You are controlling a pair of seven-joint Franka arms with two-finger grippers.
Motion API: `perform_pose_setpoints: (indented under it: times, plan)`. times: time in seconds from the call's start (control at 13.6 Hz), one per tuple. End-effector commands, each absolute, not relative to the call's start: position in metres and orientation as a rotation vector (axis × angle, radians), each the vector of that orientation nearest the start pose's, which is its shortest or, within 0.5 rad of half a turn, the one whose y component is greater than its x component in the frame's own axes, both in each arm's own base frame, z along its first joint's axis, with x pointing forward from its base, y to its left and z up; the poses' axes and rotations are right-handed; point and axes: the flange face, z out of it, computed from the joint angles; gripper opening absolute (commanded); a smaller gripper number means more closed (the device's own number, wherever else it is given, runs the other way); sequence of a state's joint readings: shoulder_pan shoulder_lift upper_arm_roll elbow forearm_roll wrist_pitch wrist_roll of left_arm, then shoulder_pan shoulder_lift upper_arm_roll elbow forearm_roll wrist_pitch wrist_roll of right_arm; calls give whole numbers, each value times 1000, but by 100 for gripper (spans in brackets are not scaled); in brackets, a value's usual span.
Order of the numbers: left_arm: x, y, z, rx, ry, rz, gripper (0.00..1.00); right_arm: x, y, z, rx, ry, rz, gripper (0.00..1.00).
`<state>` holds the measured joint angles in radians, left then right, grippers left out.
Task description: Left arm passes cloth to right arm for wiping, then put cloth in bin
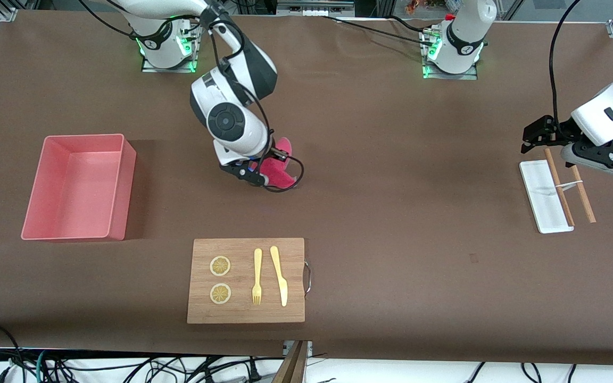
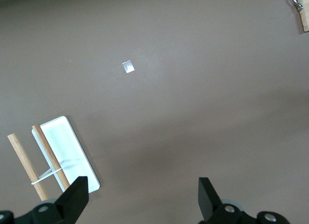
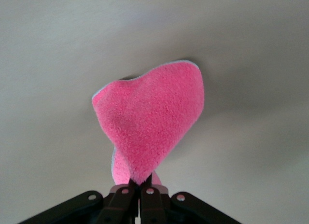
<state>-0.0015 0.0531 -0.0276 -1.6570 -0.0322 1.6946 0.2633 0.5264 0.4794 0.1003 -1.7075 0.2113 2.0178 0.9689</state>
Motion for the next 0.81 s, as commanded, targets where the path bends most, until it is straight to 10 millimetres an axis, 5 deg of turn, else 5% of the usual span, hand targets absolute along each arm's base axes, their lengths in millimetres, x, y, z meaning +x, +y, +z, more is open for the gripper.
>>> perform_pose_setpoints:
  times: [0.0, 0.44, 0.73]
  plan:
    - [574, -21, 568, -3120, 454, 25, 100, 547, 328, 290, -2987, 717, 472, 0]
    - [573, -21, 568, -3120, 454, 27, 100, 574, 154, 266, -3053, 430, 484, 0]
    - [573, -19, 568, -3121, 449, 30, 100, 588, 68, 269, -3102, 216, 447, 0]
